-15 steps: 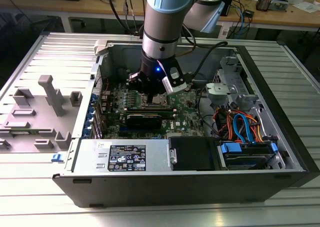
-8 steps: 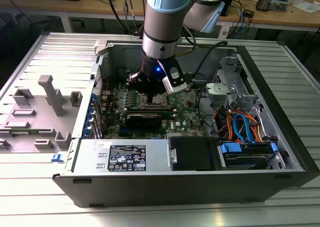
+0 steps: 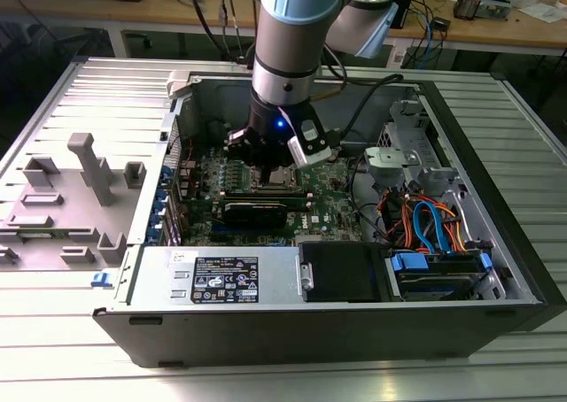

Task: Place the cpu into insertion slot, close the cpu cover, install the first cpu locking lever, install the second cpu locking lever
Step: 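Install the second cpu locking lever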

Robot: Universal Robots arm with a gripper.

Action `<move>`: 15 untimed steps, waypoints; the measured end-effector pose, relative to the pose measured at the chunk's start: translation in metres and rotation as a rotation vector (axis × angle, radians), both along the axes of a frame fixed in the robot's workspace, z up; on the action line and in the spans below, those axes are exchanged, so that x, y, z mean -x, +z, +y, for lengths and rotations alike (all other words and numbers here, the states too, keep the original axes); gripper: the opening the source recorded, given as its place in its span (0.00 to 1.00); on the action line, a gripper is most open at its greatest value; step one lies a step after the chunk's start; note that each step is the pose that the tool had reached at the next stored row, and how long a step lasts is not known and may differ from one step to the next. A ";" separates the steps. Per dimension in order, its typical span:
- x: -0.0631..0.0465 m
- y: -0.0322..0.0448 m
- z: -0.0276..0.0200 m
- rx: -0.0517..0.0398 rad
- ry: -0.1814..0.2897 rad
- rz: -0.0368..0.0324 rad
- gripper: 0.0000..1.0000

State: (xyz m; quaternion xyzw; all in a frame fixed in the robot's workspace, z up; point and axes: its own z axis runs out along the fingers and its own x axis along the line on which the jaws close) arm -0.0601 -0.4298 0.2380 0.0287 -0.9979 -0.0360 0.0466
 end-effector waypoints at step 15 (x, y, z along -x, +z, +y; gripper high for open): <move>0.004 -0.0062 -0.0076 -0.0394 0.007 0.0114 0.11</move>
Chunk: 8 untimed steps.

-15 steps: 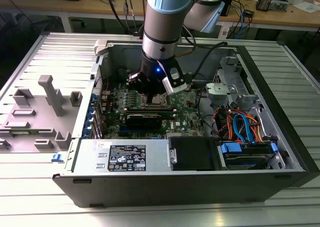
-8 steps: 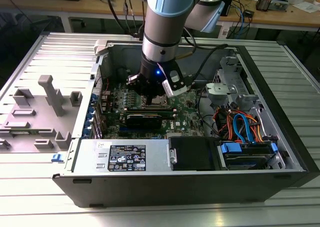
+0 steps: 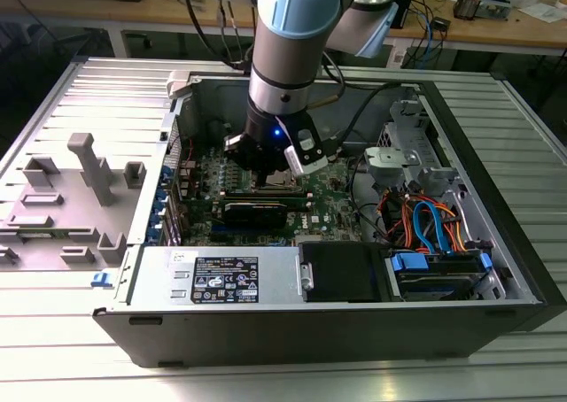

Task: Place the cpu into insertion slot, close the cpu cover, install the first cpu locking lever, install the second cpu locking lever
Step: 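Install the second cpu locking lever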

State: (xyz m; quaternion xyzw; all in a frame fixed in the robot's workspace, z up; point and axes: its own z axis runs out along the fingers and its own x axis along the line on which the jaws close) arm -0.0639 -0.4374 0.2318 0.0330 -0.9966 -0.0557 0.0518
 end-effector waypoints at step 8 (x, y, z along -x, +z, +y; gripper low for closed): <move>0.000 -0.0012 0.0000 -0.0209 0.001 0.0000 0.11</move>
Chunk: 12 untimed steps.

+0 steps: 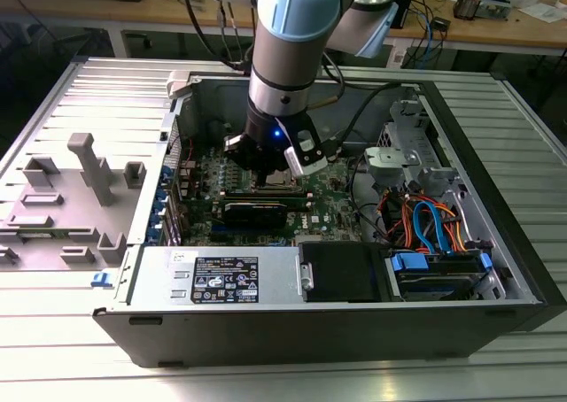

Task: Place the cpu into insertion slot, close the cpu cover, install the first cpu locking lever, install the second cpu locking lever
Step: 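Install the second cpu locking lever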

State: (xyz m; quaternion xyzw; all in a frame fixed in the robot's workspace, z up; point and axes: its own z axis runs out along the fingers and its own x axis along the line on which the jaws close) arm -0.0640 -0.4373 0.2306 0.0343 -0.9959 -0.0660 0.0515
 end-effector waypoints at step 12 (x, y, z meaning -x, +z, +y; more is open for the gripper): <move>0.002 -0.0017 -0.0061 -0.0041 0.001 0.0000 0.11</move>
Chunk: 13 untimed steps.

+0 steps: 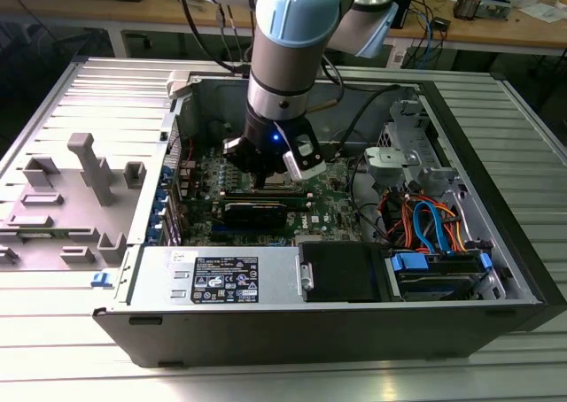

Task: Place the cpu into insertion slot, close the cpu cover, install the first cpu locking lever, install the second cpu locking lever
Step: 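Install the second cpu locking lever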

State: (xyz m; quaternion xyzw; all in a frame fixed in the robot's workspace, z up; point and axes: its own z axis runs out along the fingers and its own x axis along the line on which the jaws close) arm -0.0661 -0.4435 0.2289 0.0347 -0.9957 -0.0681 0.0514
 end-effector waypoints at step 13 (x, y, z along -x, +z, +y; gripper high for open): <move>0.009 -0.0023 -0.0034 -0.0135 0.003 0.0000 0.11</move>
